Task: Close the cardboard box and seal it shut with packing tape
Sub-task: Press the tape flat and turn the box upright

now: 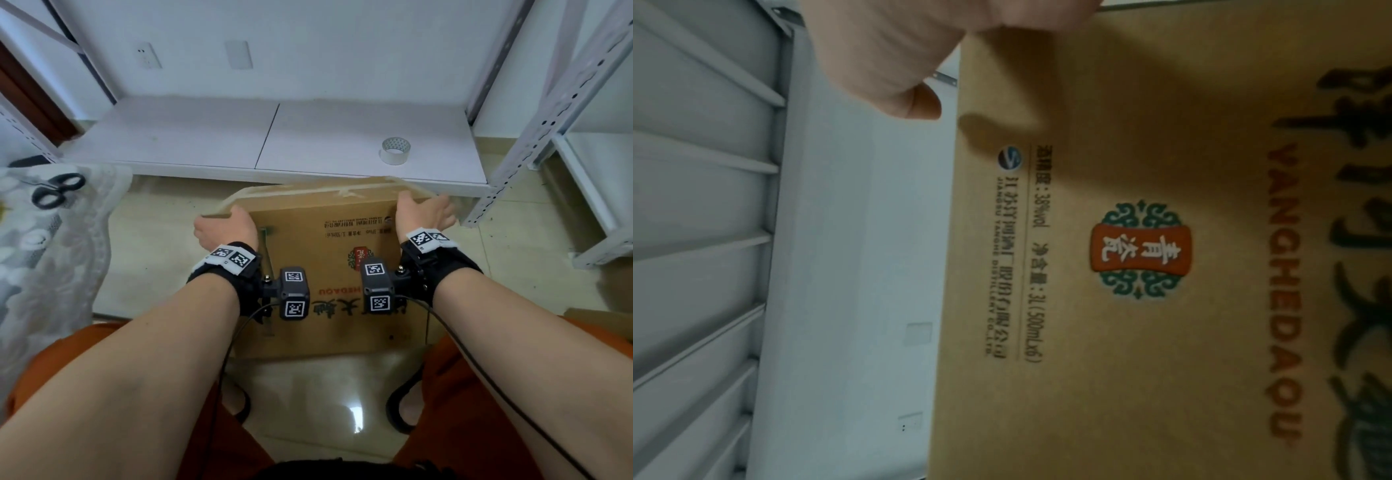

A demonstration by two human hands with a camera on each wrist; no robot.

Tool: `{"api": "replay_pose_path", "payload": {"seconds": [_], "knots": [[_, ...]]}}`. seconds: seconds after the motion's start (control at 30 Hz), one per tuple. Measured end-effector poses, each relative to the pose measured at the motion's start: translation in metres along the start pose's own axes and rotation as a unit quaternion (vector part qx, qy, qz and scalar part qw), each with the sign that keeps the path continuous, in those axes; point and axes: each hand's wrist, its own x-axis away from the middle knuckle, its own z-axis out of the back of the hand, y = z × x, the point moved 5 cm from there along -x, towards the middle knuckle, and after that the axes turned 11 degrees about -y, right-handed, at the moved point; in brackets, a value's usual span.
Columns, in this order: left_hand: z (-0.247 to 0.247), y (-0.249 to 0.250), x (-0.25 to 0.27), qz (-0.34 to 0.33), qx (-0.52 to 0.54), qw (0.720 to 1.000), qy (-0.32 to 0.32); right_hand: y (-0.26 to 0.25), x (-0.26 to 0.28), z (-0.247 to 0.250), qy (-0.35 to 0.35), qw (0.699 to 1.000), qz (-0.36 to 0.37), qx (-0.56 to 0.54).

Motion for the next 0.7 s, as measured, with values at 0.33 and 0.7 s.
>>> {"api": "replay_pose_path", "payload": {"seconds": [0.33, 0.7], "knots": [[-0.024, -0.002, -0.014, -0.067, -0.198, 0.970, -0.125, 0.016, -0.004, -0.015, -0.049, 0.992, 0.034, 0.108], [-0.043, -0.069, 0.000, 0.029, -0.320, 0.922, -0.218, 0.076, -0.008, -0.026, -0.143, 0.973, -0.115, 0.137]]}}
